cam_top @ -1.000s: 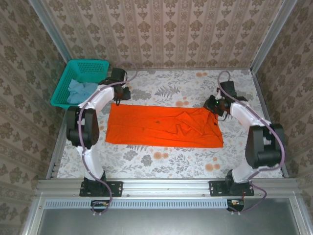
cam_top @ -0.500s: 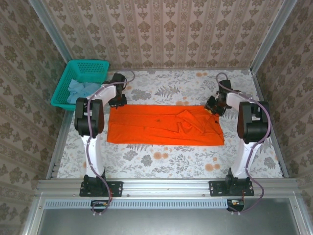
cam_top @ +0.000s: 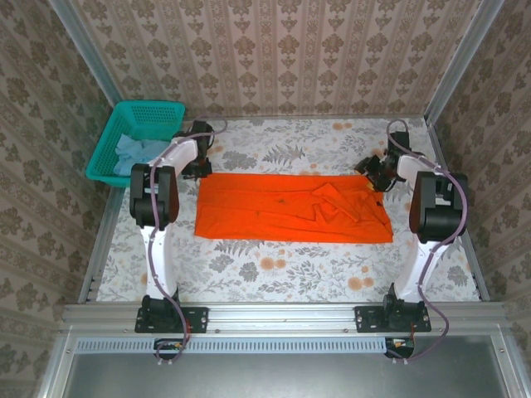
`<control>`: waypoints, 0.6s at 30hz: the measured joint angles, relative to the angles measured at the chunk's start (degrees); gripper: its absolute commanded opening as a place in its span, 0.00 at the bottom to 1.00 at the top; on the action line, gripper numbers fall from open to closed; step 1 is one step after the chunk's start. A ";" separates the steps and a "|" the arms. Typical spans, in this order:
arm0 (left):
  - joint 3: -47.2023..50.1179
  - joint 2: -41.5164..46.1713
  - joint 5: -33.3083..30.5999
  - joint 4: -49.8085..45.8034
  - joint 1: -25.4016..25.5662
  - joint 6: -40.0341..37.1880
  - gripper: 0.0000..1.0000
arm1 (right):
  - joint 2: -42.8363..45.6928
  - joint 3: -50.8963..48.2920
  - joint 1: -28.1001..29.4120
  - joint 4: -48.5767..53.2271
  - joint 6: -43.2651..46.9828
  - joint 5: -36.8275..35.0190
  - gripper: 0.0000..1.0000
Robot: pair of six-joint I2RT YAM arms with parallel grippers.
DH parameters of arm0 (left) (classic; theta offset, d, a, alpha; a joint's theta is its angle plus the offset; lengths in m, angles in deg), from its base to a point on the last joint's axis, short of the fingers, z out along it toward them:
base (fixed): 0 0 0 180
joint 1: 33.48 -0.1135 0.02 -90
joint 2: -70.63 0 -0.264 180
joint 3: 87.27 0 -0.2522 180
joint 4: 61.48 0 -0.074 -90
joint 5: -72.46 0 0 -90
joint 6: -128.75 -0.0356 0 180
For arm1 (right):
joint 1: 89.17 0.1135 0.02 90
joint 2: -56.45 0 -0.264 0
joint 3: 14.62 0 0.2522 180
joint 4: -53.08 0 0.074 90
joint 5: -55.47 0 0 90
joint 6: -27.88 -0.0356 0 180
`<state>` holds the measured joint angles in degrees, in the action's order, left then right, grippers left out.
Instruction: Fold and stack the t-shirts
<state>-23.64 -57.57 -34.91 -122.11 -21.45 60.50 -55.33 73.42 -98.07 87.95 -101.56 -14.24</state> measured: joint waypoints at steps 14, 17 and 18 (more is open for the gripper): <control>-4.79 6.25 19.91 1.66 11.26 0.37 0.42 | 11.58 -6.75 9.64 -2.01 8.57 4.24 0.54; -6.95 3.15 24.33 1.70 13.81 0.59 0.43 | 7.82 -5.03 11.47 -0.44 11.74 4.55 0.53; -7.74 1.99 25.22 1.68 14.38 0.66 0.43 | 6.58 -4.28 11.96 0.00 12.63 4.37 0.54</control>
<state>-31.37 -55.58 -9.69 -120.43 -7.07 61.16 -48.75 69.14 -86.12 87.95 -88.92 -9.86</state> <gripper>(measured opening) 0.425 0.529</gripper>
